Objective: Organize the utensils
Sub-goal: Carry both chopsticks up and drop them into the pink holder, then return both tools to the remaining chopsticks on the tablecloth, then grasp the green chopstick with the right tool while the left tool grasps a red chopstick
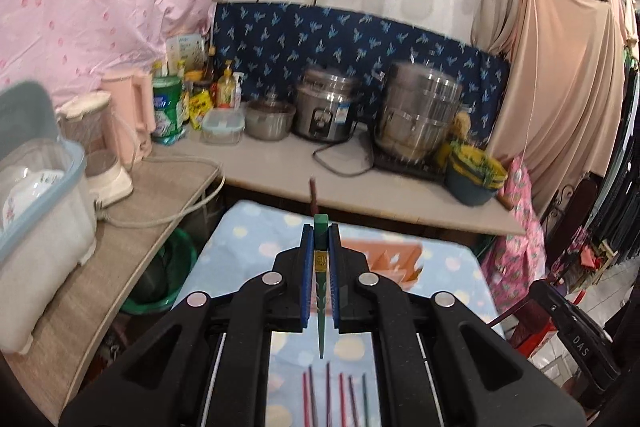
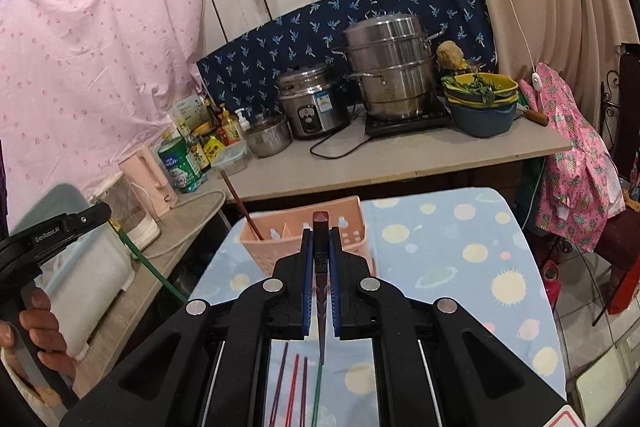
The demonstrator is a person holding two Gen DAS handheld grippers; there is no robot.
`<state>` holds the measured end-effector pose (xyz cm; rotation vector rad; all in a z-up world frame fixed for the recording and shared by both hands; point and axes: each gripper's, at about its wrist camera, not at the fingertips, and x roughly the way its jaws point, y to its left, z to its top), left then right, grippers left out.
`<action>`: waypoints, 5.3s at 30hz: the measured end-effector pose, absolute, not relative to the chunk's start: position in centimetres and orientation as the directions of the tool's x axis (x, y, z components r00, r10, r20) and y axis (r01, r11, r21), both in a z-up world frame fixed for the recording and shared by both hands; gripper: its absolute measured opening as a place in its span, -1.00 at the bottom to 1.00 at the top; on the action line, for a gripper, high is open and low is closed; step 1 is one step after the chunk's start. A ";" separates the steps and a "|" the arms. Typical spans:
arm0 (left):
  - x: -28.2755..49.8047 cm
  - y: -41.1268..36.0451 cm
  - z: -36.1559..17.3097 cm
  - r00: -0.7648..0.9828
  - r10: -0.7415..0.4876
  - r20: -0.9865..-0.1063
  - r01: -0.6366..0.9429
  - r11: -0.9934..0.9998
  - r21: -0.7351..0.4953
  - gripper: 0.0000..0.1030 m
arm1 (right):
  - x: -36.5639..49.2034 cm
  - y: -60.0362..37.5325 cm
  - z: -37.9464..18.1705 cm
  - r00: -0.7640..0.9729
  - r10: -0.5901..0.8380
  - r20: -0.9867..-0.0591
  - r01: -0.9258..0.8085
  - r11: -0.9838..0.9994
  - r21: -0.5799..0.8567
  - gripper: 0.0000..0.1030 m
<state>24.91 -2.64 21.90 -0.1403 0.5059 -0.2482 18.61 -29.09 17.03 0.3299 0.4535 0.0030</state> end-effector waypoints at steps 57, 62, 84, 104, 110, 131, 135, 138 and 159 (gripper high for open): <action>24.8 -6.4 12.2 0.812 -0.038 -0.582 0.092 0.994 0.063 -0.04 | 19.0 -24.8 11.7 0.859 0.053 -0.509 0.065 0.975 0.211 -0.34; 22.1 -5.9 10.5 0.793 -0.021 -0.609 0.089 0.993 0.082 -0.04 | 16.2 -23.9 10.2 0.843 0.055 -0.536 0.062 0.978 0.199 -0.34; 14.6 -3.4 1.7 0.664 0.006 -0.748 0.100 0.990 0.096 -0.04 | 8.3 -20.7 0.8 0.705 0.081 -0.704 0.042 0.987 0.156 -0.34; 10.6 -2.2 -3.6 0.593 -0.003 -0.805 0.138 0.986 0.098 -0.04 | 6.5 -18.4 -6.3 0.585 0.089 -0.807 0.031 0.991 0.131 -0.34; 10.6 -2.3 -4.2 0.580 -0.003 -0.815 0.143 0.985 0.098 -0.04 | 6.8 -18.1 -7.3 0.564 0.090 -0.821 0.031 0.991 0.130 -0.34; 9.9 -2.7 -5.6 0.533 -0.051 -0.844 0.179 0.982 0.053 0.02 | 5.7 -19.7 -7.9 0.565 0.048 -0.824 0.074 0.991 0.108 -0.87; 9.5 -3.0 -6.0 0.521 -0.072 -0.851 0.194 0.980 0.036 0.06 | 5.3 -19.9 -7.9 0.565 0.045 -0.824 0.082 0.991 0.111 -0.87; 9.2 -3.3 -6.1 0.516 -0.084 -0.853 0.207 0.978 0.028 0.08 | 5.2 -20.0 -8.0 0.566 0.045 -0.823 0.082 0.990 0.111 -0.87; 9.4 -3.6 -7.5 0.487 -0.099 -0.868 0.219 0.976 0.012 -0.44 | 5.2 -20.0 -8.0 0.566 0.047 -0.823 0.082 0.990 0.113 -0.87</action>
